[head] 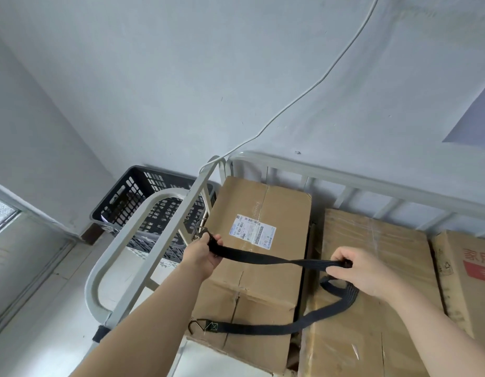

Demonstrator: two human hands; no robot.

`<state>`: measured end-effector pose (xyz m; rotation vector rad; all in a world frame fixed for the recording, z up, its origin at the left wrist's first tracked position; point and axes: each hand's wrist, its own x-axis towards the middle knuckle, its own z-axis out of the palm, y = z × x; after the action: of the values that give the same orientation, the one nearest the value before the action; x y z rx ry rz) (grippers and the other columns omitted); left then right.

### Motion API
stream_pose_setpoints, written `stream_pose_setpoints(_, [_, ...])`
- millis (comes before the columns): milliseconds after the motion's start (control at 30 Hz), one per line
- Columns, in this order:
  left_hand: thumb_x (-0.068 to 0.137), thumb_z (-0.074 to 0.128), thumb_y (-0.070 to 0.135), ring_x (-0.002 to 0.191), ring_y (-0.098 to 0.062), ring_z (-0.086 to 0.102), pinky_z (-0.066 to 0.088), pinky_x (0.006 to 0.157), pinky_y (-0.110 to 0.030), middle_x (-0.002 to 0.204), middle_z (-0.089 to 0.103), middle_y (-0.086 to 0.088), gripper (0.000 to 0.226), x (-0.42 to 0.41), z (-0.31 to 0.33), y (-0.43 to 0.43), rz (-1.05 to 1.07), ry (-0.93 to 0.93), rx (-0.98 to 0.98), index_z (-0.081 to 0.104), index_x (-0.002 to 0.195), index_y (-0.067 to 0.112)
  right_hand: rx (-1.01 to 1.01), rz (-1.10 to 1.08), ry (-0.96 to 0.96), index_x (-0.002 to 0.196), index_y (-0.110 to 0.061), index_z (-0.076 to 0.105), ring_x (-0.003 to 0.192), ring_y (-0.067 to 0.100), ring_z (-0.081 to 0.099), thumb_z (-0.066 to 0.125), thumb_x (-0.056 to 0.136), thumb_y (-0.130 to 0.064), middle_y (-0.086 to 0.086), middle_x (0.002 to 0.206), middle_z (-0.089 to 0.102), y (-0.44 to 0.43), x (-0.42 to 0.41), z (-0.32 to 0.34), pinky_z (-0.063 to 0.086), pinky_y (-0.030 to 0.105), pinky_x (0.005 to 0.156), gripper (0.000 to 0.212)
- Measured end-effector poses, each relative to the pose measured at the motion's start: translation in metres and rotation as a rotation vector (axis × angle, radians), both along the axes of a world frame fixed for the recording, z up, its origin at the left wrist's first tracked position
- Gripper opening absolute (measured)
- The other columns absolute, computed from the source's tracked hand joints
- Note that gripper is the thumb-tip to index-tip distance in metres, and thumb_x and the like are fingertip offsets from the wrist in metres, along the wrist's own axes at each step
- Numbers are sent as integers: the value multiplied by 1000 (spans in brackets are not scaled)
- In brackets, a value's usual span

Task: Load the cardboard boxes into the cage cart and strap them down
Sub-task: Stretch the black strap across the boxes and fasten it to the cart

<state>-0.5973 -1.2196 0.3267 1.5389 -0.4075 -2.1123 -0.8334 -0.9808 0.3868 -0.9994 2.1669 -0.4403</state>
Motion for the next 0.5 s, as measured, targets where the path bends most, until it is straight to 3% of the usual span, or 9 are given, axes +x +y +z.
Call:
stream_pose_setpoints(133, [104, 38, 22, 65, -14, 57, 48, 59, -31, 82, 62, -5, 20, -31, -21, -38, 25, -33, -6, 52, 103, 8, -72, -50, 42, 76, -33, 63, 62, 10, 58, 69, 82, -32, -8, 72, 65, -21, -16, -15, 42, 22, 55, 9])
stream_pose_setpoints(300, [105, 33, 18, 67, -15, 57, 49, 71, -31, 82, 60, -5, 21, -65, -45, -86, 106, -46, -28, 49, 99, 7, -138, -64, 59, 78, -40, 63, 71, -3, 56, 66, 85, -31, -18, 79, 63, -51, -28, -39, 38, 19, 59, 13])
stream_pose_setpoints(400, [105, 32, 17, 66, -17, 58, 46, 56, -30, 81, 61, -7, 25, -81, -54, -108, 171, -56, -50, 47, 87, 8, -189, -72, 33, 85, -39, 63, 80, -6, 55, 66, 87, -27, -17, 85, 63, -69, -33, -54, 36, 11, 62, 12])
stream_pose_setpoints(500, [105, 33, 18, 65, -16, 58, 45, 56, -30, 80, 61, -7, 23, -91, -63, -128, 199, -72, -50, 48, 91, 8, -208, -66, 6, 92, -35, 64, 86, -5, 55, 64, 88, -25, -18, 90, 63, -84, -34, -67, 38, 8, 66, 11])
